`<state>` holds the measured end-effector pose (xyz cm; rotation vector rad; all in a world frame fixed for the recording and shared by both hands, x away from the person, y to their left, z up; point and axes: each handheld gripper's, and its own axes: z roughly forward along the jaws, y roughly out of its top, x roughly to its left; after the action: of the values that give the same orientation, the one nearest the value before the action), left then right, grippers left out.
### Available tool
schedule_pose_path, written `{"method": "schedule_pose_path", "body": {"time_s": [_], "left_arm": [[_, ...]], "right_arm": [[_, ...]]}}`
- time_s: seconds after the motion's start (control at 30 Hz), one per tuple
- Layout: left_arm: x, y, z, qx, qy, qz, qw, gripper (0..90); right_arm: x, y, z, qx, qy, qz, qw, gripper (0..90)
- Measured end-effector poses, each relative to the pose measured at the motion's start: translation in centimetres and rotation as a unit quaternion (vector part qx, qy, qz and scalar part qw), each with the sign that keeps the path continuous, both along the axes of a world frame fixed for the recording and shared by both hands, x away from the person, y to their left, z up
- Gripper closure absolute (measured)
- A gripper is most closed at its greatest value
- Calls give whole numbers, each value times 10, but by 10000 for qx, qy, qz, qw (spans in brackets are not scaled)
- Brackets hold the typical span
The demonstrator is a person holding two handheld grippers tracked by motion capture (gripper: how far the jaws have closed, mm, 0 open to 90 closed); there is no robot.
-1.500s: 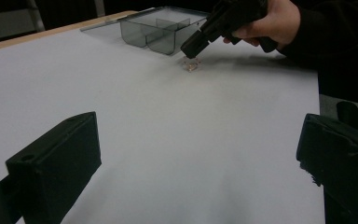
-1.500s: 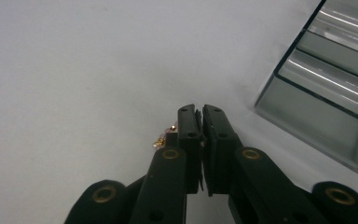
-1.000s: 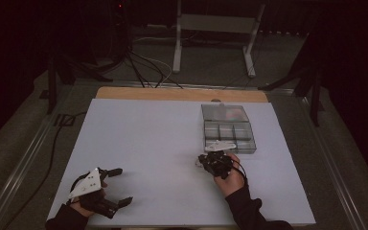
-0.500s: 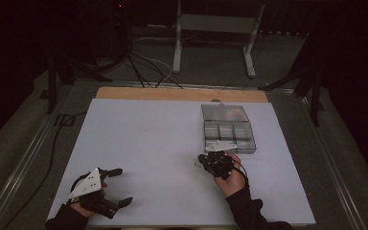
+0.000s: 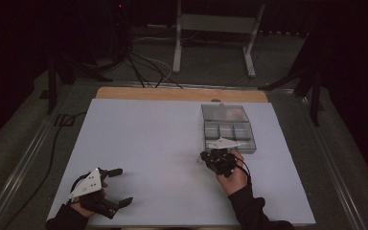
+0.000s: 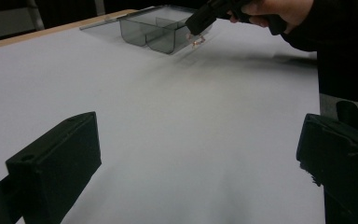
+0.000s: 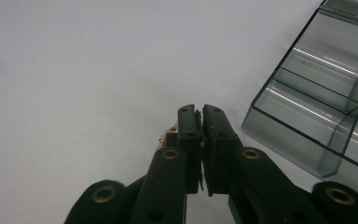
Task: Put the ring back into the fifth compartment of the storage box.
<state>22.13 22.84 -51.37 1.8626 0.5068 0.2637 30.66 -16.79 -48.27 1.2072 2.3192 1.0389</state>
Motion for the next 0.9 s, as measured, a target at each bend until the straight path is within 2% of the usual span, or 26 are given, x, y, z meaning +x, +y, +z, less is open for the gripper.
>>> {"method": "schedule_pose_path", "body": {"time_s": [0.9], "left_arm": [[0, 0, 0, 24, 18, 1, 10000, 10]], "right_arm": [[6, -8, 17, 128, -107, -150, 9997, 869]]}}
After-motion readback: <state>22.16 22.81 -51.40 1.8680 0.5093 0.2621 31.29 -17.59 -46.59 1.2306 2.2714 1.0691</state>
